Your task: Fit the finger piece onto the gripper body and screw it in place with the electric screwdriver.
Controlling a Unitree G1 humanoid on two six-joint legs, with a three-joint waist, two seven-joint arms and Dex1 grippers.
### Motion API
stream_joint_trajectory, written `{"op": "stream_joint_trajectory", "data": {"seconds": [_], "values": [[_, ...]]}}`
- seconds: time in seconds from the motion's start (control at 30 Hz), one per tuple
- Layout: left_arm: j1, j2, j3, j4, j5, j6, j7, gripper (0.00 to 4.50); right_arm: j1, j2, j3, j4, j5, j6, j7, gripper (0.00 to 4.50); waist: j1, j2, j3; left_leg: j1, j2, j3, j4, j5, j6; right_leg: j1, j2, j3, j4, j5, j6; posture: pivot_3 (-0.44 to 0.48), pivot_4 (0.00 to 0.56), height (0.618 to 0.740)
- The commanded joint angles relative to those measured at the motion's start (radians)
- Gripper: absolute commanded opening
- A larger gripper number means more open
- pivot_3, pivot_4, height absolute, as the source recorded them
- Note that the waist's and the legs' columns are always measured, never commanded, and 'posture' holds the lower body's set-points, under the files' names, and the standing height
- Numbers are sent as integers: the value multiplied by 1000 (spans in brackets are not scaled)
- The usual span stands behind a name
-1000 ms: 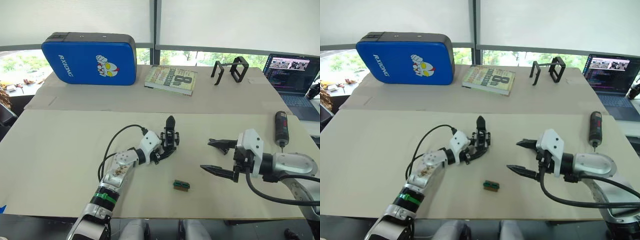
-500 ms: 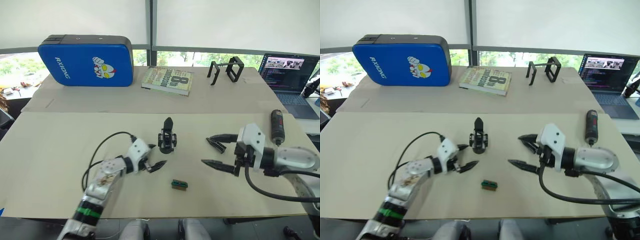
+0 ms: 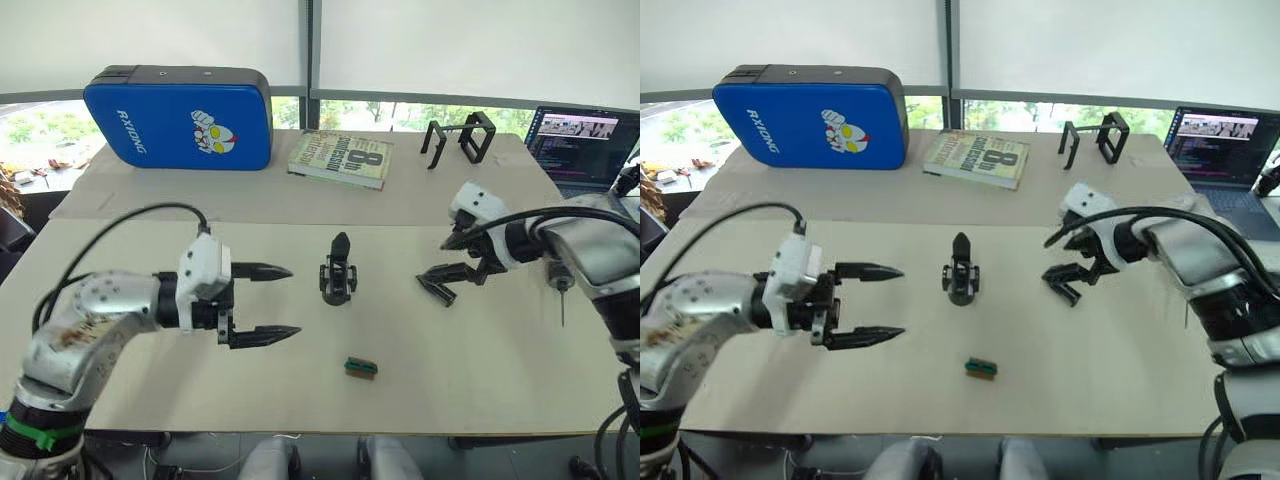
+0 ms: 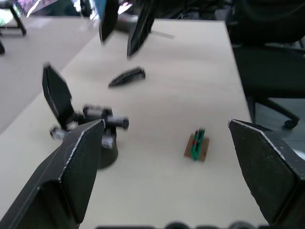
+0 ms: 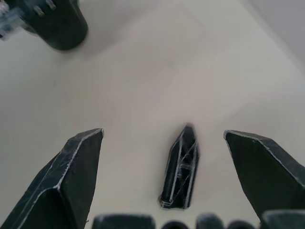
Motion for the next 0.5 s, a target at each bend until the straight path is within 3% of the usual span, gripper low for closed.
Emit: {"op": "stream_joint_trajectory", "data": {"seconds": [0.03, 0.2, 0.33, 0.43, 0.5], "values": [[-57, 25, 22, -42, -61, 26, -9, 4397, -61, 10, 110, 121, -117, -52, 67, 4500, -1, 0, 0, -1, 0, 0, 0, 0, 0, -1, 1, 0, 0, 0, 0, 0, 150, 740], [-95, 31, 17, -73, -93, 35, 4, 4397, -161, 132, 165, 399, -228, -148, 71, 4500, -15, 0, 0, -4, 0, 1, -1, 4, -7, -2, 4, 2, -1, 1, 2, 0, 150, 740], [-110, 30, 10, -72, -87, 29, 20, 4397, -185, 176, 189, 504, -287, -186, 124, 4500, -19, 0, 0, -4, 0, 1, -2, 4, -7, -2, 5, 2, -2, 0, 2, 0, 150, 740], [-118, 28, 10, -64, -80, 26, 29, 4500, -200, 203, 188, 536, -320, -185, 143, 3682, -20, 1, 1, -4, 0, 1, -2, 4, -7, -2, 5, 2, -1, 0, 3, 0, 150, 740], [-122, 30, 8, -62, -76, 25, 31, 4500, -211, 210, 187, 531, -332, -156, 171, 3682, -21, 1, 1, -3, 0, 1, -2, 4, -8, -2, 5, 3, -1, 1, 3, 0, 150, 740]]}}
